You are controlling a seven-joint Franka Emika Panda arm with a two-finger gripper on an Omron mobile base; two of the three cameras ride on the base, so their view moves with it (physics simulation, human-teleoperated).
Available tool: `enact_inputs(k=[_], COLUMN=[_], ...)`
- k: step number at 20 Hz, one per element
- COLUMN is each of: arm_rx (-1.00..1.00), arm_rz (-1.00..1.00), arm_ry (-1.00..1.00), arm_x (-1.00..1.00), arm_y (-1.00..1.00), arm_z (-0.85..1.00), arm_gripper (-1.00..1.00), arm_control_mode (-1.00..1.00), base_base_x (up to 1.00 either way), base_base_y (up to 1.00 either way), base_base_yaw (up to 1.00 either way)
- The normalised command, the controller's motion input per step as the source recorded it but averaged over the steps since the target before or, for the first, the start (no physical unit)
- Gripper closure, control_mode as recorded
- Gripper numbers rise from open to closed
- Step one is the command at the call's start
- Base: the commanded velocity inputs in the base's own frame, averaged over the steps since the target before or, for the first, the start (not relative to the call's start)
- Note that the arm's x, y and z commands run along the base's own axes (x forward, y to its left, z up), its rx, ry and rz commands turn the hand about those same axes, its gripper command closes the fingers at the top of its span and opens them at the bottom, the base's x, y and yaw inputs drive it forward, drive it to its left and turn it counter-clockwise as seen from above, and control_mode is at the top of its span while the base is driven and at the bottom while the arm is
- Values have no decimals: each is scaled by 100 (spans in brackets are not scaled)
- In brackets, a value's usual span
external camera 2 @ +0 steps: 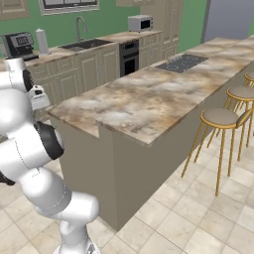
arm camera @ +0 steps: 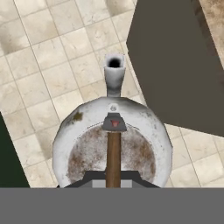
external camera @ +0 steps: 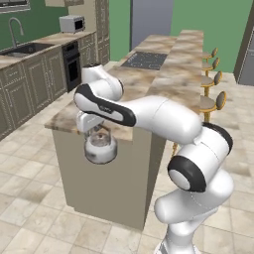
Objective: The kettle is done boiling. Turn off the stove, then wait for 300 timesteps before moving the kettle to the dining table.
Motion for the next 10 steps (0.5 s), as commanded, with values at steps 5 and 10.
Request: enact_inputs(k=[5,10], arm_rx=[0,0], arm_rz=[0,0], arm_ry=[-6,-1], arm_x=[0,1], arm_y=[-11,-7], arm_z=[39,36], arm_gripper=[100,100], arm_control_mode=[-100,-100], base_base_x=[0,0], base_base_y=[0,0], base_base_yaw=[0,0])
